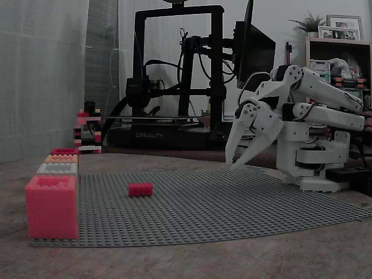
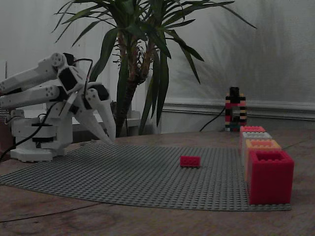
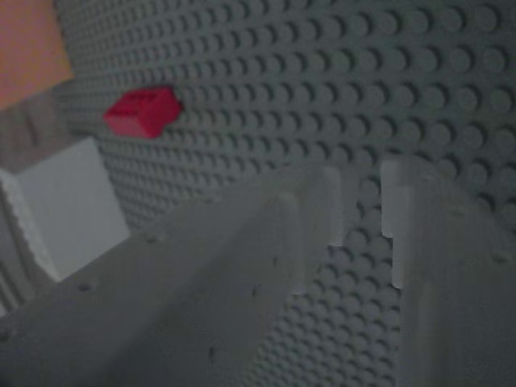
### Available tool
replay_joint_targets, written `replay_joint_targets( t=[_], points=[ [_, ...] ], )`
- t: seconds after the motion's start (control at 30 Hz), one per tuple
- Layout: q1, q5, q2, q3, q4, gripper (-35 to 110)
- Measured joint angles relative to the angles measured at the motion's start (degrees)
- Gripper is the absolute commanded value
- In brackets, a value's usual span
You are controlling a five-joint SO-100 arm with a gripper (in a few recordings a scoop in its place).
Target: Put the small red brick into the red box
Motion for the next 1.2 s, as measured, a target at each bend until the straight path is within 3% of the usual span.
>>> replay_joint_targets(
  t=[0.67, 0.9, 1.03, 1.2],
  points=[
    [0.0, -0.4, -0.7, 0.0, -0.3, 0],
    [0.0, -4.2, -15.9, -8.2, -5.2, 0],
    [0.0, -13.8, -30.5, -17.6, -8.5, 0],
    [0.0, -37.9, -48.7, -29.6, -12.1, 0]
  ],
)
